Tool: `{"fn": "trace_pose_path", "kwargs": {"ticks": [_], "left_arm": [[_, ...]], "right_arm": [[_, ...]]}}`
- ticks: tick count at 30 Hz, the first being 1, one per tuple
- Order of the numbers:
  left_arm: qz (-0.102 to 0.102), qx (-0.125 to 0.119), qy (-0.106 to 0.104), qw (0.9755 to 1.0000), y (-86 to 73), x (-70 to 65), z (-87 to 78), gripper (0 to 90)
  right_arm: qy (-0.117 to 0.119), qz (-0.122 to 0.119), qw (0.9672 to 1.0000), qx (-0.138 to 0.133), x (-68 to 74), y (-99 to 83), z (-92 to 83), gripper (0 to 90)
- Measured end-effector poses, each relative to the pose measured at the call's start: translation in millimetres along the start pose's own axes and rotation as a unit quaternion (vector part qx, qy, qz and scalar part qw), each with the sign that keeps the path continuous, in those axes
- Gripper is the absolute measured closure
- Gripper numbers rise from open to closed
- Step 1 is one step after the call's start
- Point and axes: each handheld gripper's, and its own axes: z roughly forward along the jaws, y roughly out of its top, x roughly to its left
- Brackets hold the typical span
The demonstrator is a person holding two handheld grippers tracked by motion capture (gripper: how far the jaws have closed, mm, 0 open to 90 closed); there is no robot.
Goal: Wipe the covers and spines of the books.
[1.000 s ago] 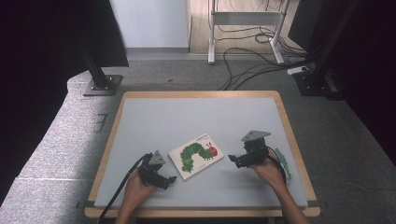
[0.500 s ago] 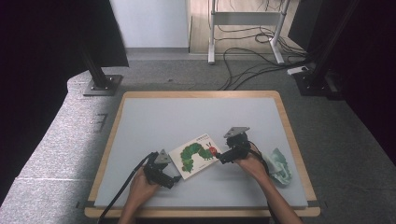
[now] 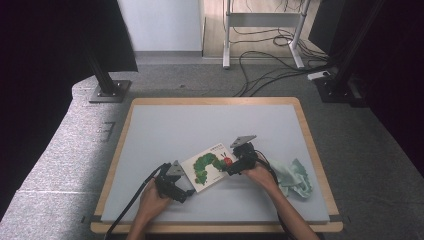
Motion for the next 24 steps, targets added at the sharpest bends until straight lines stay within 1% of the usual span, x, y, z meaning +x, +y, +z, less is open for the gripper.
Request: {"fn": "trace_pose_path", "kwargs": {"ticks": [2, 4, 7, 9, 12, 18, 24], "left_arm": [[0.001, 0.000, 0.000, 1.0000, 0.0, -0.1, 0.1, 0.0], [0.000, 0.000, -0.001, 1.0000, 0.0, -0.1, 0.2, 0.0], [0.001, 0.000, -0.001, 1.0000, 0.0, -0.1, 0.2, 0.0], [0.000, 0.000, 0.000, 1.0000, -0.1, -0.2, 0.2, 0.0], [0.000, 0.000, 0.000, 1.0000, -0.1, -0.2, 0.2, 0.0], [0.000, 0.000, 0.000, 1.0000, -0.1, -0.2, 0.3, 0.0], [0.000, -0.001, 0.000, 1.0000, -0.2, -0.3, 0.3, 0.0]], "right_arm": [[0.004, -0.001, 1.0000, 0.003, 1.0, 0.2, 3.9, 0.0], [0.014, 0.006, 0.9999, 0.001, 1.2, 1.1, 6.5, 0.0], [0.032, 0.009, 0.9994, -0.002, 1.3, 2.2, 10.8, 0.0], [0.040, 0.017, 0.9991, -0.002, 1.6, 2.9, 13.6, 0.0], [0.043, 0.023, 0.9988, -0.006, 2.5, 3.9, 16.1, 0.0], [0.036, 0.022, 0.9991, -0.001, 5.2, 6.7, 15.2, 0.0], [0.034, 0.030, 0.9988, -0.019, 7.8, 7.4, 7.3, 0.0]]}}
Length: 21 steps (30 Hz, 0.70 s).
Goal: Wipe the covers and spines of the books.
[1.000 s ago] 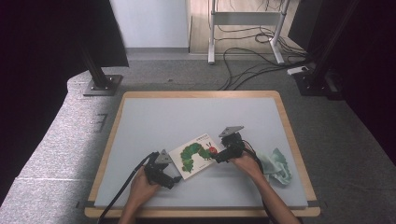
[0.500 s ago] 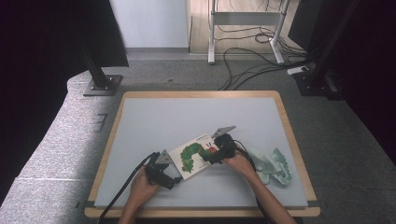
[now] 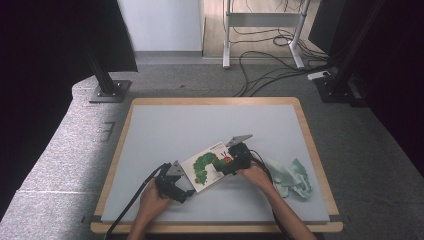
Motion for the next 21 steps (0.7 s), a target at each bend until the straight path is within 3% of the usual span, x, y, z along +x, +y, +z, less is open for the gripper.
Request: {"fn": "trace_pose_path", "kwargs": {"ticks": [10, 16, 21], "left_arm": [[0.000, 0.000, 0.000, 1.0000, 0.0, 0.0, 0.0, 0.0], [0.000, 0.000, 0.000, 1.0000, -0.1, 0.0, 0.0, 0.0], [0.000, 0.000, 0.000, 1.0000, -0.1, -0.1, 0.0, 0.0]], "right_arm": [[0.004, 0.001, 1.0000, 0.000, 4.8, -5.3, -11.0, 0.0], [-0.004, -0.005, 0.9997, 0.024, 1.0, -6.2, 3.5, 0.0], [-0.002, 0.004, 0.9998, 0.018, -4.5, 0.4, 11.4, 0.0]]}}
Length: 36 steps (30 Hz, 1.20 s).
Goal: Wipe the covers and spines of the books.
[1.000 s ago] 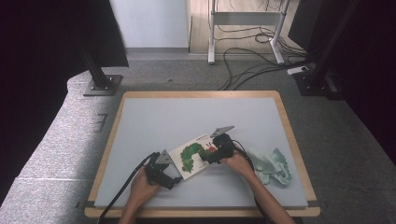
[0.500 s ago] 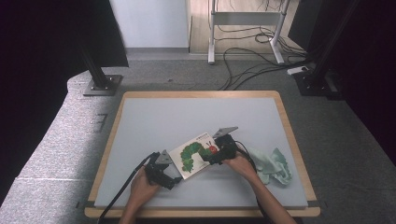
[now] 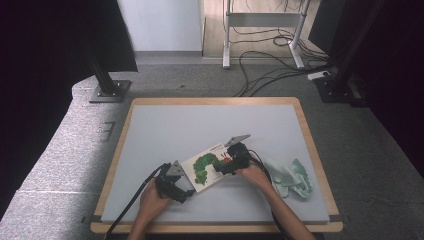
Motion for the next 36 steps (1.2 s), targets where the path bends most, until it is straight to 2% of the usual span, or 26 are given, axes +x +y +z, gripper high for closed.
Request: {"fn": "trace_pose_path", "kwargs": {"ticks": [3, 7, 13, 16, 17, 18, 19, 20, 22, 24, 31, 36], "left_arm": [[0.000, 0.000, 0.000, 1.0000, 0.0, 0.1, 0.0, 0.0], [0.000, 0.000, 0.000, 1.0000, 0.0, 0.1, 0.0, 0.0], [0.000, 0.000, 0.000, 1.0000, 0.0, 0.1, 0.0, 0.0], [0.000, 0.000, -0.001, 1.0000, 0.0, 0.2, 0.0, 0.0], [0.000, 0.000, 0.000, 1.0000, 0.0, 0.1, 0.0, 0.0], [0.000, 0.000, 0.000, 1.0000, 0.0, 0.1, 0.0, 0.0], [0.000, 0.000, -0.001, 1.0000, 0.0, 0.1, 0.0, 0.0], [0.000, 0.000, -0.001, 1.0000, 0.0, 0.1, 0.0, 0.0], [0.000, 0.000, -0.001, 1.0000, 0.0, 0.1, 0.0, 0.0], [0.000, 0.000, 0.000, 1.0000, -0.1, 0.0, 0.0, 0.0], [0.001, 0.001, -0.001, 1.0000, -0.1, 0.1, -0.1, 0.0], [0.000, 0.000, -0.001, 1.0000, -0.1, 0.1, 0.0, 0.0]], "right_arm": [[-0.001, 0.007, 1.0000, 0.006, 0.5, 2.9, 0.6, 0.0], [0.016, 0.037, 0.9990, -0.017, -2.4, 4.0, -5.2, 0.0], [0.016, 0.038, 0.9985, -0.035, 2.2, 8.9, -17.8, 0.0], [0.025, 0.048, 0.9977, -0.042, 2.9, 8.0, -23.6, 0.0], [0.029, 0.051, 0.9974, -0.043, 2.8, 7.0, -25.3, 2.6], [0.055, 0.056, 0.9961, -0.040, 2.4, 5.7, -26.5, 10.2], [0.099, 0.065, 0.9921, -0.040, 2.6, 4.2, -26.0, 12.3], [0.122, 0.072, 0.9891, -0.039, 5.0, 3.4, -25.4, 10.2], [0.081, 0.044, 0.9952, -0.033, 13.3, 5.5, -26.9, 11.7], [0.066, 0.021, 0.9975, -0.015, 15.9, 8.7, -26.6, 12.0], [0.050, 0.016, 0.9986, 0.002, 3.1, 16.4, -23.8, 14.9], [0.067, 0.010, 0.9977, -0.004, -7.9, 21.6, -24.5, 19.8]]}}
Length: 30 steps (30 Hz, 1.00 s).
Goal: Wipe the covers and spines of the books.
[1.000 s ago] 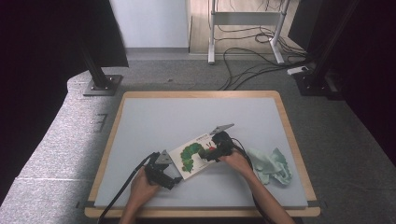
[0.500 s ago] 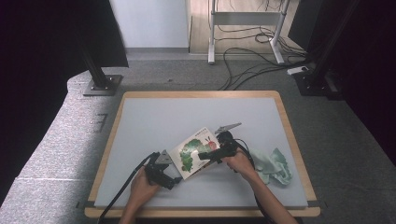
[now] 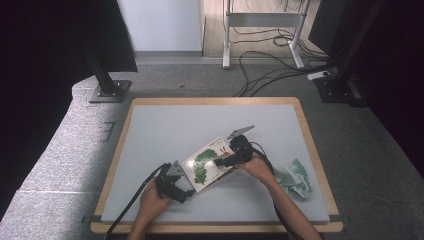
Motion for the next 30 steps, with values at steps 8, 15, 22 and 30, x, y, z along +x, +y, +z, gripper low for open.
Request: {"fn": "trace_pose_path", "kwargs": {"ticks": [8, 15, 22, 30], "left_arm": [[0.000, 0.000, 0.000, 1.0000, 0.0, 0.0, 0.0, 0.0], [0.000, 0.000, 0.000, 1.0000, 0.0, -0.1, 0.0, 0.0], [0.001, 0.001, -0.001, 1.0000, 0.0, 0.2, -0.2, 0.0], [0.002, 0.000, -0.001, 1.0000, 0.1, 0.2, -0.3, 0.0]], "right_arm": [[0.001, -0.024, 0.9997, -0.004, -5.6, 10.5, -7.6, 36.6], [0.007, -0.026, 0.9991, -0.033, -10.0, 9.1, -19.3, 54.4], [0.005, -0.043, 0.9975, -0.056, -9.9, 3.0, -29.0, 61.4], [0.022, -0.062, 0.9946, -0.081, -8.8, -3.4, -40.7, 65.8]]}}
